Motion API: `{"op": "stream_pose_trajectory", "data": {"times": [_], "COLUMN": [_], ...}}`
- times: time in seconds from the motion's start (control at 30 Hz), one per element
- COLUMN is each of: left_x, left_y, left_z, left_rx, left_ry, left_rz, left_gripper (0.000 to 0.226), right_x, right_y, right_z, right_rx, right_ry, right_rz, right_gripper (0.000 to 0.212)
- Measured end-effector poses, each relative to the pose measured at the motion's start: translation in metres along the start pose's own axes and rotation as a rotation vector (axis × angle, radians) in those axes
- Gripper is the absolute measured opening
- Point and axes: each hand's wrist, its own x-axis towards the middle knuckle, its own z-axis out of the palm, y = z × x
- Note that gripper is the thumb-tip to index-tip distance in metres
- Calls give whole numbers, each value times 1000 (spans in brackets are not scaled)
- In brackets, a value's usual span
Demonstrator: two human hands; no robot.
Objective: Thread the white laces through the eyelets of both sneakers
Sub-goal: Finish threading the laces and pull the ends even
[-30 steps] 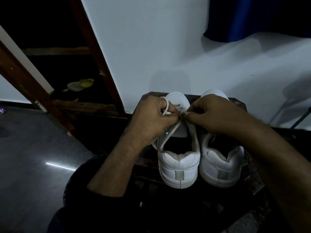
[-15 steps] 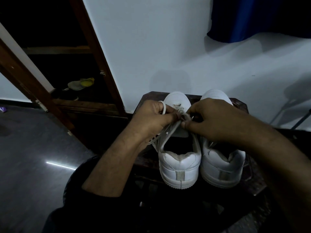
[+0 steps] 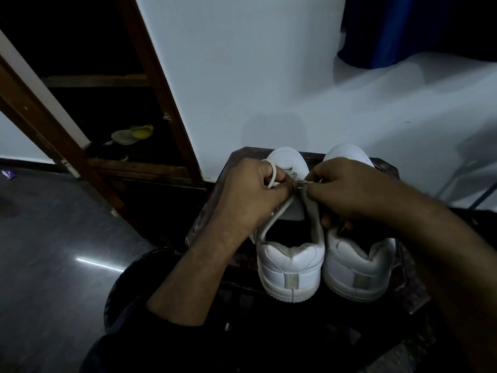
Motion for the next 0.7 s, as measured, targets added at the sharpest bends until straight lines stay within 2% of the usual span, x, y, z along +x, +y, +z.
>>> {"op": "stream_pose_trajectory", "data": {"times": [0.07,0.2,0.33,0.4,0.5,0.63,0.7], "left_x": [0,1,0,1,2,3,3], "left_y": [-1,-1,3,2,2,1,-2], "left_z": [2,2,-2,-3,-4,-13,-19], "left_rx": [47,-73,-176,-199,-158,-91,-123], "left_ry": [4,-49,-33,-41,-200,-282,-307], "left_rz": [14,-27,-58,-29,19,5,-22], "left_gripper": [4,9,25,21,25,13,21], "right_x": [0,1,11,15,15,11,10], "right_y": [3,8,13,15,17,17,12], "right_z": [0,-1,9,11,8,1,-1], "right_rx": [48,203,-115,-226,-232,-71,335], "right_ry": [-24,20,179,289,342,380,396], "right_rz": [-7,11,-158,-255,-325,-289,-260], "right_gripper": [26,31,14,12,9,13,20]}}
